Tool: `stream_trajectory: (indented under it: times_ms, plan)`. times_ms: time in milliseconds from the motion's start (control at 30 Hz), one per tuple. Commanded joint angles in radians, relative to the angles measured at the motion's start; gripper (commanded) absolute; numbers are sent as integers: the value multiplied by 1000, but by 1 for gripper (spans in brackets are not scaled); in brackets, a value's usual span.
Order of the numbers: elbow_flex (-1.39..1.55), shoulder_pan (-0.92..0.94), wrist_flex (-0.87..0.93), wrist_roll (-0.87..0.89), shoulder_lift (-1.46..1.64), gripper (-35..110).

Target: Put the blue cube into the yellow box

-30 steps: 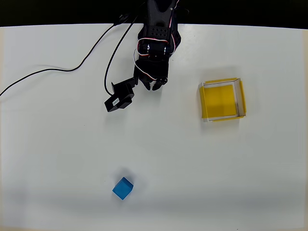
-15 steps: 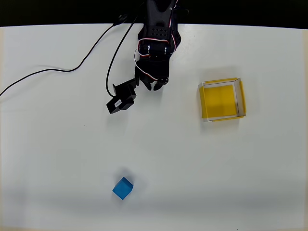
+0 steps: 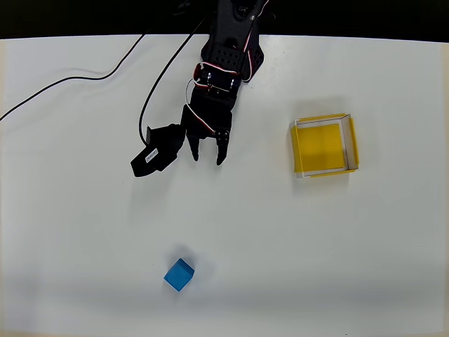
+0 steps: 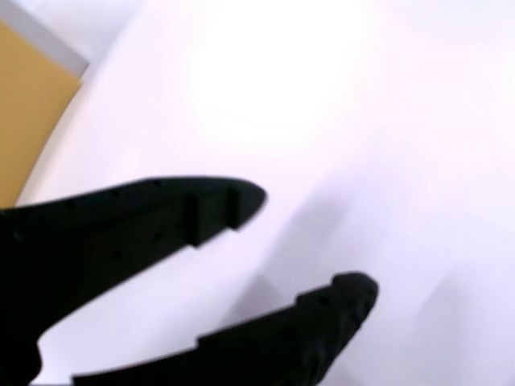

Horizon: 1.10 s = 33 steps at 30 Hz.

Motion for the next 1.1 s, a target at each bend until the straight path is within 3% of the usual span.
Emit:
stream_trajectory:
  times_ms: [0,100,400,467,633,1067]
  plan:
    - [-158,40,-284,29,-129,31]
    - [-210,52,-526,67,-304,33]
    - [-577,120,-698,141,-744,33]
    - [-635,132,-747,143,-827,38]
    - [-801,146,-798,166,-1017,49]
    - [-1155,126,-884,175,-1424,57]
